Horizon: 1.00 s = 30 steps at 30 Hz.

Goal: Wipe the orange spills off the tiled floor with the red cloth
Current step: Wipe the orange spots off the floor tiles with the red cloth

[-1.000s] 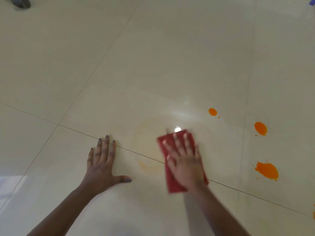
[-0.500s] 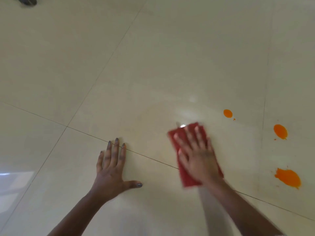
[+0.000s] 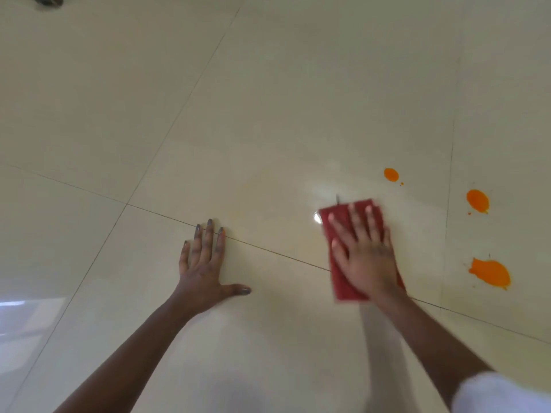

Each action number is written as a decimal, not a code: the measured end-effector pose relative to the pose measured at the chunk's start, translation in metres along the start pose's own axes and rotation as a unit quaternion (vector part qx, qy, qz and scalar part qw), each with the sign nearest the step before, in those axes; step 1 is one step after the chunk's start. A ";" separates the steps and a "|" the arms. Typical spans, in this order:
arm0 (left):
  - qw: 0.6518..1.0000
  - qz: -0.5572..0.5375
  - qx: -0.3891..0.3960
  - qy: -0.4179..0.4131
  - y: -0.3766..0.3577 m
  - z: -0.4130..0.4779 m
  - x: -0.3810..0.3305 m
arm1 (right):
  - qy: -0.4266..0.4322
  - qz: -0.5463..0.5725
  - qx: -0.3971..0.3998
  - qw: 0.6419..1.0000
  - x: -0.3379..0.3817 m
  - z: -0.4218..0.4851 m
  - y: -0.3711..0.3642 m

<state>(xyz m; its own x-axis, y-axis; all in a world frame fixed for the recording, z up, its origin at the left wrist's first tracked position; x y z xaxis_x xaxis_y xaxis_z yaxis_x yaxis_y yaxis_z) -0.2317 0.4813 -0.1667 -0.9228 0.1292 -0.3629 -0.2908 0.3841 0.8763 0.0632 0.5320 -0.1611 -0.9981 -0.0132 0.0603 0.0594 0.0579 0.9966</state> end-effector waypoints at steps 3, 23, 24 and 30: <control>1.000 -0.001 0.006 -0.007 0.001 0.002 -0.001 | -0.081 0.022 0.034 0.996 0.036 0.053 -0.001; 1.000 -0.004 0.001 -0.018 -0.016 -0.055 0.016 | 0.180 0.066 0.053 0.980 0.098 -0.097 -0.012; 1.000 0.000 0.000 -0.014 -0.019 -0.056 0.018 | 0.163 0.062 0.044 0.984 0.082 -0.088 -0.013; 1.000 0.017 -0.007 -0.019 -0.018 -0.055 0.018 | 0.045 0.038 0.066 0.996 0.126 0.011 -0.010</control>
<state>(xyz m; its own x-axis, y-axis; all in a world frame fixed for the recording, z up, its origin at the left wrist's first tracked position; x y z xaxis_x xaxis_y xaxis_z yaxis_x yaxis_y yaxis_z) -0.2570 0.4260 -0.1718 -0.9222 0.1765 -0.3442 -0.2632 0.3657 0.8927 -0.0635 0.5409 -0.1645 -0.9848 -0.0936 0.1466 0.1266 0.1920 0.9732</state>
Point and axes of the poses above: each hand's wrist, its own z-axis towards the middle knuckle, its own y-axis out of the back of the hand, x = y × z, the point moved 4 cm from there along z, towards the middle knuckle, and after that the axes turned 9 degrees about -y, right-handed, at the moved point
